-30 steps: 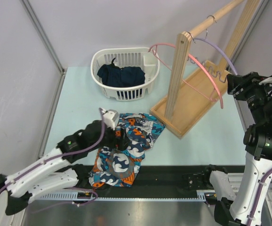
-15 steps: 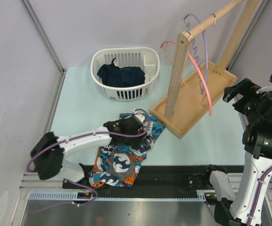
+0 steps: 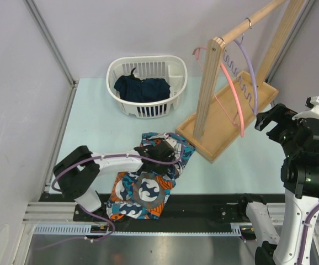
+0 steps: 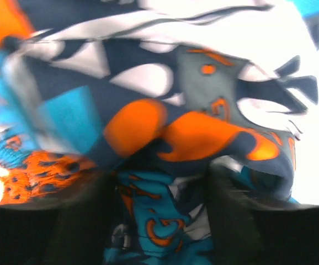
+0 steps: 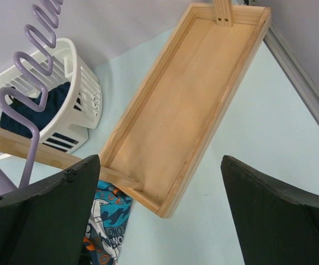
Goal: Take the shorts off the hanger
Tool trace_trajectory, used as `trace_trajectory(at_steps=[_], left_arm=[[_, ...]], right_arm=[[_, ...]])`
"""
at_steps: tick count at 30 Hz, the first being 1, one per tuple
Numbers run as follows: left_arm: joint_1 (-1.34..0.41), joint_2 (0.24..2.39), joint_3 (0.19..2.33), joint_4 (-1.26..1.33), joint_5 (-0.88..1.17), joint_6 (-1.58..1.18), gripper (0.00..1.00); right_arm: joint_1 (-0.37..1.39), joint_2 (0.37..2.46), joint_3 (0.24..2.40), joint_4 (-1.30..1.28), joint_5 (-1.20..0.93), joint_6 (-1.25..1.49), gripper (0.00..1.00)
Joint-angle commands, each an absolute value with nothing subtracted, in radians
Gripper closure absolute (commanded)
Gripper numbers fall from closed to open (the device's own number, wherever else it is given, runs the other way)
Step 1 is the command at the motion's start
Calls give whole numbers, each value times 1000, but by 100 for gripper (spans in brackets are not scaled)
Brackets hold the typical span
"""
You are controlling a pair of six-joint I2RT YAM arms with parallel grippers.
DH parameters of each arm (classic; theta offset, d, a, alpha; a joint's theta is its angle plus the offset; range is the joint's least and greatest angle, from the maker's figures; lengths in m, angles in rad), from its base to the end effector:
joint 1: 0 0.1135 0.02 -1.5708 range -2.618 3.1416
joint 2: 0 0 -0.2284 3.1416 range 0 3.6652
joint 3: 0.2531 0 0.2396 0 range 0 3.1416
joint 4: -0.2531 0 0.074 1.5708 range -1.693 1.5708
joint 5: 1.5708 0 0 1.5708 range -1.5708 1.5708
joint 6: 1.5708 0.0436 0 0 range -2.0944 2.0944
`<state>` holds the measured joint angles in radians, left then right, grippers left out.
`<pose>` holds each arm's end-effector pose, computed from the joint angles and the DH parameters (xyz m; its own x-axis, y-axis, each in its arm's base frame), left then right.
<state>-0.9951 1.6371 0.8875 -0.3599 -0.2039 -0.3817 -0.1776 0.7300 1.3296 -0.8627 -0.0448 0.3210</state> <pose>0.1695 -0.2449 0.1228 -0.7401 0.4703 -0.4806 0.5352 0.8447 0.0025 0.1194 -0.0194 0.4157 -0.2006 0.3563 -0.9126 0.2079 0.9258 0.3157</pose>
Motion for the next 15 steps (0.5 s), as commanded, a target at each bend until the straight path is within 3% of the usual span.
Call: trace_trajectory(at_steps=[1, 5, 6, 9, 15], left_arm=[[-911, 1544, 705, -270, -120, -475, 55], [-746, 1294, 562, -206, -34, -544, 77], [-709, 1150, 536, -189, 30, -569, 87], [-573, 879, 488, -225, 133, -594, 100], [-296, 637, 624, -298, 375, -638, 100]], right_arm=[[-156, 712, 1318, -841, -2, 296, 4], [-146, 704, 1304, -833, -3, 298, 4], [-143, 703, 1301, -828, -3, 299, 4], [-135, 700, 1287, -825, -2, 302, 4], [-129, 699, 1250, -815, -21, 319, 3]])
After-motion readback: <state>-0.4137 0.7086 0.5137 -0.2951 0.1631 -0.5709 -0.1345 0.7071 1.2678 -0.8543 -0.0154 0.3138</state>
